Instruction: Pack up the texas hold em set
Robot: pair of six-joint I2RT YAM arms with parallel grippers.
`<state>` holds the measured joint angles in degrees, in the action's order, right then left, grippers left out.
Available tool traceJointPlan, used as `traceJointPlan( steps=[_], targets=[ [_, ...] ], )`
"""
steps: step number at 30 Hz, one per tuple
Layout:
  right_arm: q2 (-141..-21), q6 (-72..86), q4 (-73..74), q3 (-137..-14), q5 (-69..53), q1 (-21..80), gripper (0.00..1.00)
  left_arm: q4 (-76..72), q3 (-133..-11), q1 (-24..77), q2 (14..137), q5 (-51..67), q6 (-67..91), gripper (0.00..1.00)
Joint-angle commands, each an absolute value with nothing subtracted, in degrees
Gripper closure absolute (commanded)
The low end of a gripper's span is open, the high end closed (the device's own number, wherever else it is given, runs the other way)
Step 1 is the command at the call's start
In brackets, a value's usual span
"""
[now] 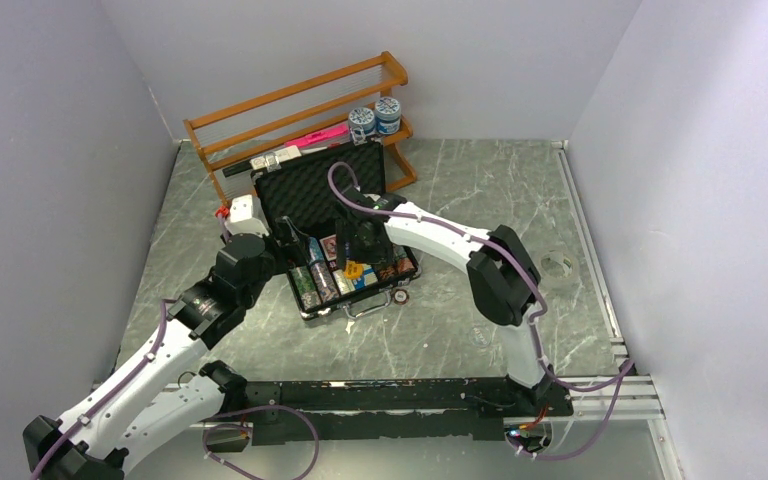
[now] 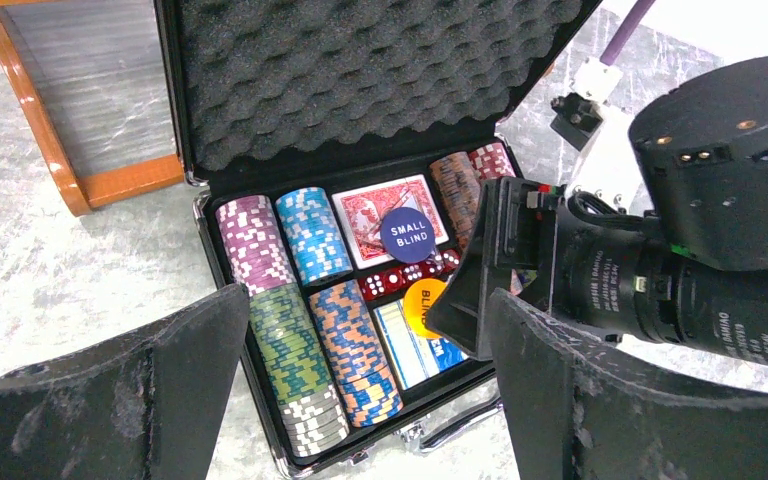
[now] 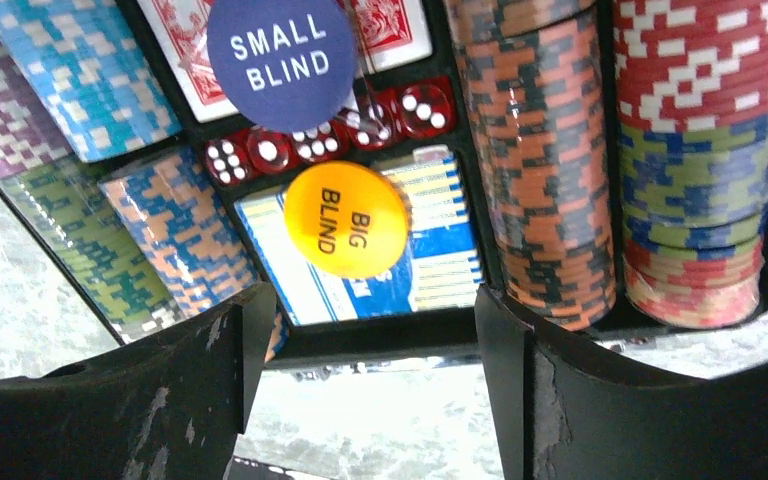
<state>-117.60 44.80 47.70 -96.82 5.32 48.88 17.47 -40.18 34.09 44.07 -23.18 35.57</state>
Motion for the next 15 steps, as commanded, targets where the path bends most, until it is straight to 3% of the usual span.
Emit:
traceJointPlan(
  steps=[1,8,15],
  targets=[
    [-109.15,45.24,50.84,-94.75,7.85,48.71,0.22,16.9,-41.48,34.1,44.2,-23.22,34.75,0.06],
    [-92.21,52.32,57.3,-77.6,18.76,44.1,0.22,15.62,-40.34,34.1,43.73,-23.48,35.36,0.07],
    [-75.97,52.58,59.91,-57.72,11.9,28.77,0.22,13.39,-39.64,34.1,43.89,-23.31,35.71,0.07]
  ],
)
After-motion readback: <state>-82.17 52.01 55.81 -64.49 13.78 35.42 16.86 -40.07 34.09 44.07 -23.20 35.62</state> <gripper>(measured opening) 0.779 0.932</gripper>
